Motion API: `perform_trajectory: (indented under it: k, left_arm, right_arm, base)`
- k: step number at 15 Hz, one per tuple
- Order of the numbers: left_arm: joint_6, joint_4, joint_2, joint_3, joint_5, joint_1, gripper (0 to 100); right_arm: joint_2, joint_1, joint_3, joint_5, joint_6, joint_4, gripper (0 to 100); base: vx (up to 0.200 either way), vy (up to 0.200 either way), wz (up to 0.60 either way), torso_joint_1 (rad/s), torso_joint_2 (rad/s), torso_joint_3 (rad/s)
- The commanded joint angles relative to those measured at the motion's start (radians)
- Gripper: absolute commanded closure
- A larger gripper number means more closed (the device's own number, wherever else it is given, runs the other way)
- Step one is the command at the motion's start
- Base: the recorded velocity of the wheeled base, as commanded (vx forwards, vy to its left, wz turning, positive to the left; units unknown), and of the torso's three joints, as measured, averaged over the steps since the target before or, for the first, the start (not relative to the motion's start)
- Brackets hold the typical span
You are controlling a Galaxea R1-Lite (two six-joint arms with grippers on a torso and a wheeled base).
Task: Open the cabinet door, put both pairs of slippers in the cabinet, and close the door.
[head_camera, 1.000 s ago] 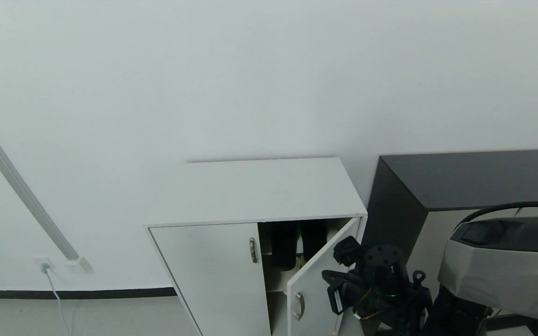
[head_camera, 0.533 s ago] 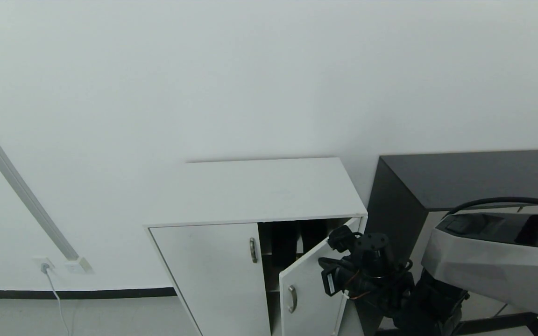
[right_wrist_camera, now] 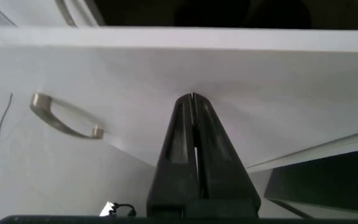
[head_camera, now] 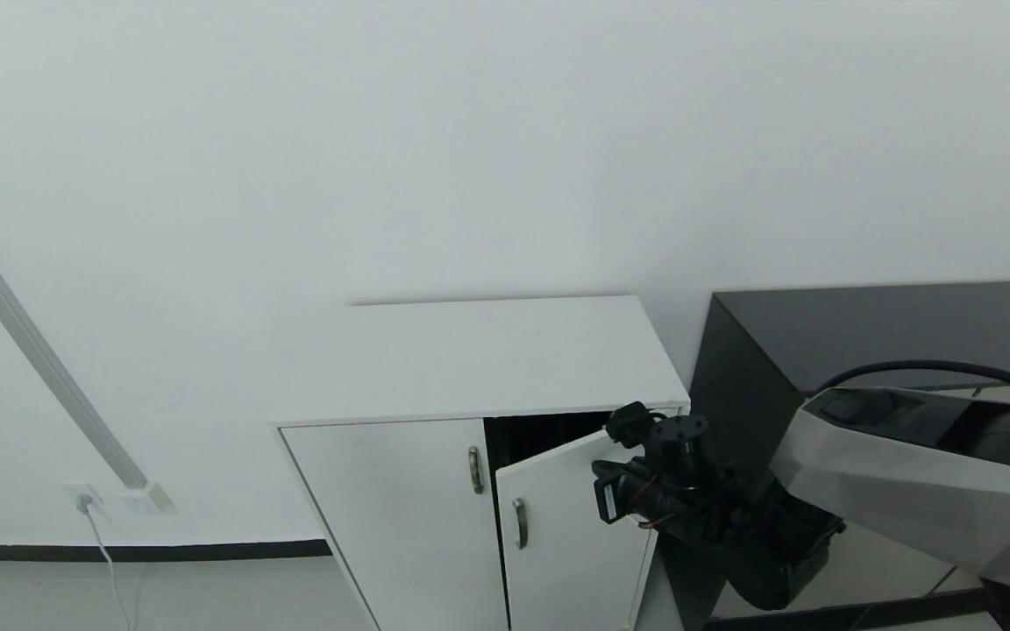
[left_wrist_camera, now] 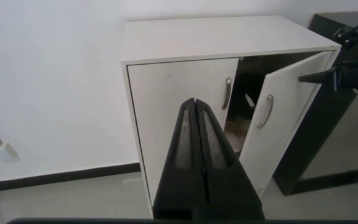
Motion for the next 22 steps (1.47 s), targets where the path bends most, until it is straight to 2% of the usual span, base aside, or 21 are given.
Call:
perform_trajectory:
  k: [1, 9, 22]
  left_arm:
    - [0.0, -0.001, 0.001, 0.0, -0.001, 0.0, 100]
    - [0.0, 0.001, 0.001, 0.0, -0.001, 0.0, 100]
    - [0.0, 0.001, 0.001, 0.0, -0.001, 0.0, 100]
  right_arm:
    - [0.02, -0.01, -0.038, -0.001, 0.0, 0.012, 100]
    - [0.065, -0.038, -0.197, -0.001, 0.0, 0.122, 100]
    - [0.083, -0.055, -0.246, -0.001, 0.0, 0.158, 100]
  base:
    - [0.0, 0.0, 0.0, 0.0, 0.0, 0.0]
    - [0.0, 0.0, 0.0, 0.0, 0.0, 0.0]
    - [0.0, 0.0, 0.0, 0.0, 0.0, 0.0]
